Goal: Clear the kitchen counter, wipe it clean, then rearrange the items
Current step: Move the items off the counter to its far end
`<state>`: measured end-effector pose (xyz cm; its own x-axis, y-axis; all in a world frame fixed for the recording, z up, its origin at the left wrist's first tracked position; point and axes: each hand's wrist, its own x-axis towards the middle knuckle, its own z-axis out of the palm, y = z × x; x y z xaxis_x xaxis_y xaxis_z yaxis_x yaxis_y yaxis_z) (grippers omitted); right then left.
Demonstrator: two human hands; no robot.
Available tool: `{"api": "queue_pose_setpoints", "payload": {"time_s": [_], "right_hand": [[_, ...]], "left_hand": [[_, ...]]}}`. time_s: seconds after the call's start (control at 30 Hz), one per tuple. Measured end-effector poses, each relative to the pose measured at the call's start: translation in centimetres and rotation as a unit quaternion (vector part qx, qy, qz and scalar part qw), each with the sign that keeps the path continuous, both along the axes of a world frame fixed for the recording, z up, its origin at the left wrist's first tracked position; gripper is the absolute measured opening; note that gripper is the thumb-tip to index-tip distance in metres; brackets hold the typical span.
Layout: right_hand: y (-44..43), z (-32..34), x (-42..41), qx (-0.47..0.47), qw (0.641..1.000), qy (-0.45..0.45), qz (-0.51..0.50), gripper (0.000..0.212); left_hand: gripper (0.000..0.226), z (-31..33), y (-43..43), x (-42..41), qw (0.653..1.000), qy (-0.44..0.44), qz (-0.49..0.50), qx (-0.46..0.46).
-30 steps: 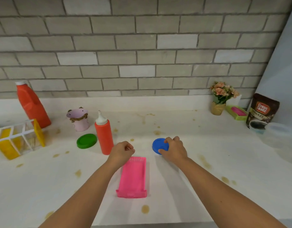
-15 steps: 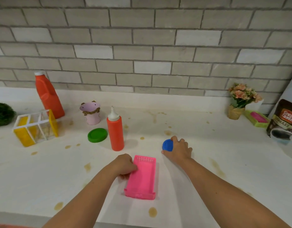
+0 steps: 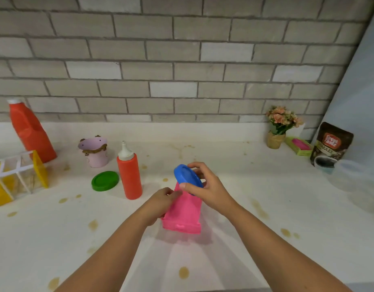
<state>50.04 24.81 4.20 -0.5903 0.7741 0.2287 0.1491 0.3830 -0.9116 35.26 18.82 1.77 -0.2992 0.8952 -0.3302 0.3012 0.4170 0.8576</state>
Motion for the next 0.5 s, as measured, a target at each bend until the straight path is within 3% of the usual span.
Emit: {"api": "queue_pose_setpoints", "payload": {"time_s": [0.13,0.43,0.5], "right_hand": [[-0.6,-0.6,1.6,0.036,0.998,-0.034,-0.023,0.061],[-0.8,-0.9,6.1,0.063,0.987,-0.116,-0.094,0.078],[-0.8,-1.0,6.8,0.06,0.987,-0.097,-0.115,0.071]], "left_hand": [[0.039,0.0,1.1,2.0,0.993,-0.107,0.006,0.052],[0.02,0.7,3.3,6.9,0.976,-0.201,-0.035,0.074],[0.021,0.9,3.8,7.8,0.97,-0.222,-0.036,0.09]]}}
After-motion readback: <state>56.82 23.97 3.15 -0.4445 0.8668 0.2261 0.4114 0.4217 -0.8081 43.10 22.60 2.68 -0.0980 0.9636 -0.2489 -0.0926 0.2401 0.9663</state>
